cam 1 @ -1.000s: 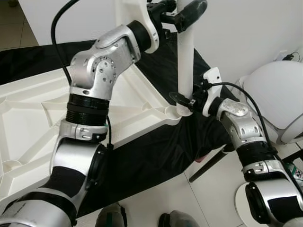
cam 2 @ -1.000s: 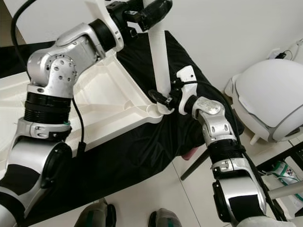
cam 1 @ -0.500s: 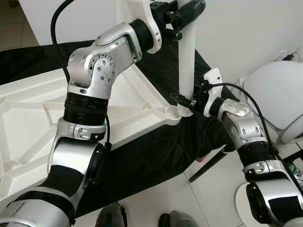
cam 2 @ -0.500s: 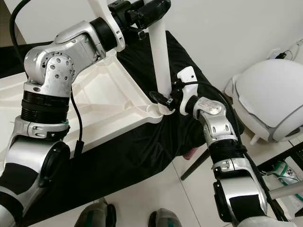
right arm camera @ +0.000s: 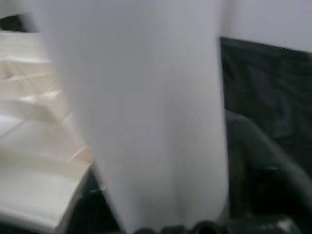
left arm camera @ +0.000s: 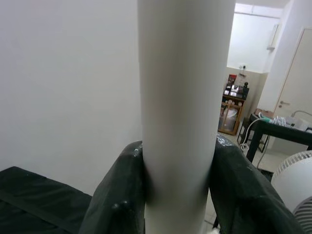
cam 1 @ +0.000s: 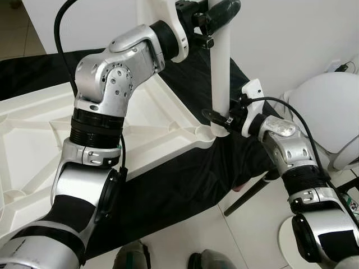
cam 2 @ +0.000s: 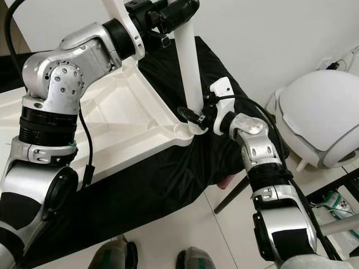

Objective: Building children table

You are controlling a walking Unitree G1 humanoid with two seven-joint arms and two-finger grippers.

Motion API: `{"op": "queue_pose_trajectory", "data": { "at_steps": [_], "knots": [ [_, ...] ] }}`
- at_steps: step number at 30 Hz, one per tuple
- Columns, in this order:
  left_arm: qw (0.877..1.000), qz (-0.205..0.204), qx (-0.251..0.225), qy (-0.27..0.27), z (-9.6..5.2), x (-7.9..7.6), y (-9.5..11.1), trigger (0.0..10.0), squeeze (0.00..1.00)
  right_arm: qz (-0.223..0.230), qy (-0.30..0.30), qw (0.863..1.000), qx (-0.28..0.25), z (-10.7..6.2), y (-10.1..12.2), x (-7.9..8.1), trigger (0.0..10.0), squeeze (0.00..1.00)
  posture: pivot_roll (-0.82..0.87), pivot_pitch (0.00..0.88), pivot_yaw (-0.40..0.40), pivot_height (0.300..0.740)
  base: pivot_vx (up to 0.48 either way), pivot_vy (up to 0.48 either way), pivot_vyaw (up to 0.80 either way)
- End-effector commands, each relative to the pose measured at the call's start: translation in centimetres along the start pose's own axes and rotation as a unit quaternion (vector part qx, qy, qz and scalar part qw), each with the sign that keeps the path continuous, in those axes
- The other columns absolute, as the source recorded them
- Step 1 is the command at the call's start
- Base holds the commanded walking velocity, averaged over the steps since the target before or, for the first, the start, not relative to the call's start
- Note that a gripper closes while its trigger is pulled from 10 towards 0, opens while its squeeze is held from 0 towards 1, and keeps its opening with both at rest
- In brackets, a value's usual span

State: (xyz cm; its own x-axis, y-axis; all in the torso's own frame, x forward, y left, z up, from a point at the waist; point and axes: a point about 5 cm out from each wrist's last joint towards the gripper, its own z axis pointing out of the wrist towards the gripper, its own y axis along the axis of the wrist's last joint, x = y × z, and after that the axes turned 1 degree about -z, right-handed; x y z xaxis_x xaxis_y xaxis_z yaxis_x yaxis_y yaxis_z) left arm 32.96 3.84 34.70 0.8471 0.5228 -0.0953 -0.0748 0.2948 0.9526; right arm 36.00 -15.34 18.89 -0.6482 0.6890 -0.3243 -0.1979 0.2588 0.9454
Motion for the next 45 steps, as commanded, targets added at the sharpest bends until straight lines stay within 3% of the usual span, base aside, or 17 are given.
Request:
{"op": "queue_pose_trajectory", "data": {
  "at_steps": [1, 3, 4, 5, 6, 7, 17, 23, 26, 28, 29, 31, 33, 34, 35, 37, 45],
  "knots": [
    [0.999, 0.018, 0.000, -0.046, 0.4, -0.9, 0.5, 10.0, 0.00, -0.003, -0.024, 1.000, -0.010, 0.1, 0.6, -0.7, 10.0, 1.00, -0.03, 0.000, -0.011, 0.740, 0.000, 0.000, 0.00],
    [0.999, 0.037, -0.003, -0.016, 0.6, -0.6, 0.9, 10.0, 0.00, -0.005, -0.059, 0.998, -0.018, 0.4, 1.0, -1.1, 10.0, 1.00, -0.03, 0.000, -0.013, 0.740, 0.000, 0.000, 0.00],
    [0.999, 0.046, -0.008, -0.001, 0.7, -0.5, 1.3, 10.0, 0.00, -0.006, -0.076, 0.997, -0.022, 0.7, 1.2, -1.1, 10.0, 0.93, -0.03, 0.000, -0.013, 0.740, 0.000, 0.000, 0.00],
    [0.999, 0.046, -0.008, -0.001, 0.7, -0.5, 1.3, 10.0, 0.00, -0.006, -0.076, 0.997, -0.022, 0.7, 1.2, -1.1, 10.0, 0.93, -0.03, 0.000, -0.013, 0.740, 0.000, 0.000, 0.00],
    [0.998, 0.059, -0.011, 0.014, 0.8, -0.4, 1.5, 10.0, 0.00, -0.009, -0.089, 0.996, -0.025, 0.9, 1.4, -1.1, 10.0, 0.02, -0.03, 0.000, -0.013, 0.740, 0.000, 0.000, 0.00],
    [0.997, 0.066, -0.016, 0.027, 0.9, -0.4, 1.8, 10.0, 0.00, -0.014, -0.101, 0.994, -0.027, 1.2, 1.6, -1.0, 10.0, 0.00, -0.03, 0.000, -0.013, 0.740, 0.000, 0.000, 0.00],
    [0.988, 0.118, -0.043, 0.089, 2.1, -1.0, 4.0, 10.0, 0.00, -0.056, -0.205, 0.977, -0.034, 2.9, 2.8, -1.1, 10.0, 0.00, -0.03, 0.000, -0.013, 0.740, 0.000, 0.000, 0.00],
    [0.978, 0.139, -0.072, 0.136, 3.2, -1.7, 5.1, 10.0, 0.00, -0.118, -0.339, 0.933, -0.035, 3.9, 3.5, -0.9, 10.0, 0.00, -0.02, 0.000, -0.018, 0.740, 0.000, 0.000, 0.00],
    [0.978, 0.140, -0.073, 0.139, 3.2, -1.8, 5.1, 10.0, 0.00, -0.125, -0.349, 0.928, -0.036, 4.0, 3.5, -0.8, 10.0, 0.00, -0.02, 0.000, -0.018, 0.740, 0.000, 0.000, 0.00],
    [0.976, 0.145, -0.071, 0.143, 3.5, -2.1, 5.1, 10.0, 0.00, -0.151, -0.388, 0.908, -0.042, 4.3, 3.8, -0.4, 10.0, 0.00, -0.02, 0.000, -0.019, 0.740, 0.000, 0.000, 0.00],
    [0.976, 0.145, -0.071, 0.143, 3.5, -2.1, 5.1, 10.0, 0.00, -0.151, -0.388, 0.908, -0.042, 4.3, 3.8, -0.4, 10.0, 0.00, -0.02, 0.000, -0.019, 0.740, 0.000, 0.000, 0.00],
    [0.975, 0.152, -0.069, 0.148, 3.7, -2.4, 4.9, 10.0, 0.00, -0.199, -0.430, 0.879, -0.049, 4.6, 4.3, 0.1, 10.0, 0.00, -0.01, 0.000, -0.021, 0.740, 0.000, 0.000, 0.00],
    [0.975, 0.152, -0.069, 0.148, 3.7, -2.4, 4.9, 10.0, 0.00, -0.199, -0.430, 0.879, -0.049, 4.6, 4.3, 0.1, 10.0, 0.00, -0.01, 0.000, -0.021, 0.740, 0.000, 0.000, 0.00],
    [0.974, 0.157, -0.069, 0.149, 3.8, -2.5, 4.8, 10.0, 0.00, -0.207, -0.445, 0.869, -0.054, 4.7, 4.4, 0.2, 10.0, 0.00, -0.01, 0.000, -0.021, 0.740, 0.000, 0.000, 0.00],
    [0.974, 0.157, -0.069, 0.149, 3.8, -2.5, 4.8, 10.0, 0.00, -0.207, -0.445, 0.869, -0.054, 4.7, 4.4, 0.2, 10.0, 0.00, -0.01, 0.000, -0.021, 0.740, 0.000, 0.000, 0.00],
    [0.973, 0.163, -0.067, 0.152, 4.0, -2.5, 4.6, 10.0, 0.00, -0.219, -0.478, 0.847, -0.072, 4.6, 4.8, 0.6, 10.0, 0.00, -0.01, 0.000, -0.025, 0.740, 0.000, 0.000, 0.00],
    [0.972, 0.166, -0.068, 0.150, 4.2, -2.7, 4.7, 10.0, 0.00, -0.210, -0.510, 0.830, -0.086, 3.9, 3.7, 0.8, 10.0, 0.00, 0.00, 0.000, -0.026, 0.740, 0.000, 0.000, 0.00]
  ]
}}
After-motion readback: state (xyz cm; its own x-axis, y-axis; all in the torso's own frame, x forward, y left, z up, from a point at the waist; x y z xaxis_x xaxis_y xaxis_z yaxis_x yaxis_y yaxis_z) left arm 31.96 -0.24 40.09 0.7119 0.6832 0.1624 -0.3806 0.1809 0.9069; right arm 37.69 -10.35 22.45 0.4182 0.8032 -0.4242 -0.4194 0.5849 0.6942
